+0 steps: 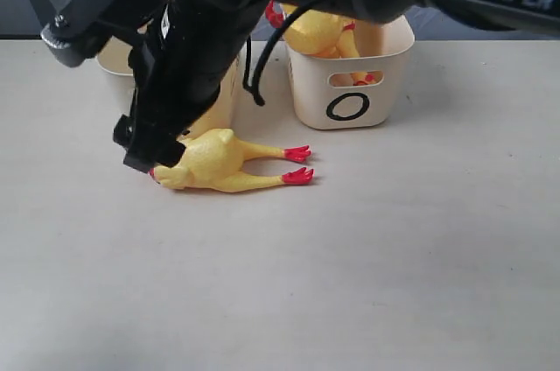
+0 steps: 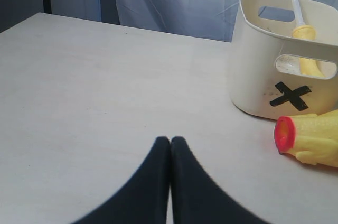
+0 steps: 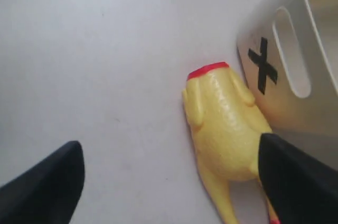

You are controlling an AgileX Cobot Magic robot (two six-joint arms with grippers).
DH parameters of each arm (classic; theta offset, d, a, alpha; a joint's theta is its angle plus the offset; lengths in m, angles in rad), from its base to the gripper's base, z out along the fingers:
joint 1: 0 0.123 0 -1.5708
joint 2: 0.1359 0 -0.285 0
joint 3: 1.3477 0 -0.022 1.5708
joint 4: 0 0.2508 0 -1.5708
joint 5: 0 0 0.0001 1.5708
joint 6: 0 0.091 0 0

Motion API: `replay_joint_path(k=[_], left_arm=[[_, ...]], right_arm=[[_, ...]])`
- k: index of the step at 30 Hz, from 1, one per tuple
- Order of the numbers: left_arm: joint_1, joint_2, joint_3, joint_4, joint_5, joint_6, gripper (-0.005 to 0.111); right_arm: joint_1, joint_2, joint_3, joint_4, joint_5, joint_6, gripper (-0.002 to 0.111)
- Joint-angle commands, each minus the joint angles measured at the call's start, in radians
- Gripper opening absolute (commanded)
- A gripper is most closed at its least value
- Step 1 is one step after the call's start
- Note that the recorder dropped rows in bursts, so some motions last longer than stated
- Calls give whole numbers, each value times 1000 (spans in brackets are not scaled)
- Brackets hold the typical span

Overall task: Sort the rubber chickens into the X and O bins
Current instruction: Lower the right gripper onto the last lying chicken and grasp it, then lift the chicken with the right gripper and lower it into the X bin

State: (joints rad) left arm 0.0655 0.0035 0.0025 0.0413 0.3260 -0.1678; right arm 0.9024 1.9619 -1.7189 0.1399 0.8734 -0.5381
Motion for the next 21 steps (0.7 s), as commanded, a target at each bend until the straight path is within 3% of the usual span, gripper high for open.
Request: replay_joint_path(k=[1, 6, 11, 17, 21], left_arm=[[-8, -3, -3, 1, -11, -5, 0], [-8, -3, -3, 1, -11, -5, 0], [-8, -3, -3, 1, -11, -5, 0], [-8, -3, -3, 1, -11, -5, 0], [-8, -3, -3, 1, -11, -5, 0]], right_arm=[[-4, 83, 5, -127, -10, -7, 88], [-6, 165, 5, -322, -42, 62, 88], [-8, 220, 5, -574, -102, 283, 88], [-66, 295, 5, -591, -207, 301, 88], [-78, 339, 5, -523, -136, 303, 88]])
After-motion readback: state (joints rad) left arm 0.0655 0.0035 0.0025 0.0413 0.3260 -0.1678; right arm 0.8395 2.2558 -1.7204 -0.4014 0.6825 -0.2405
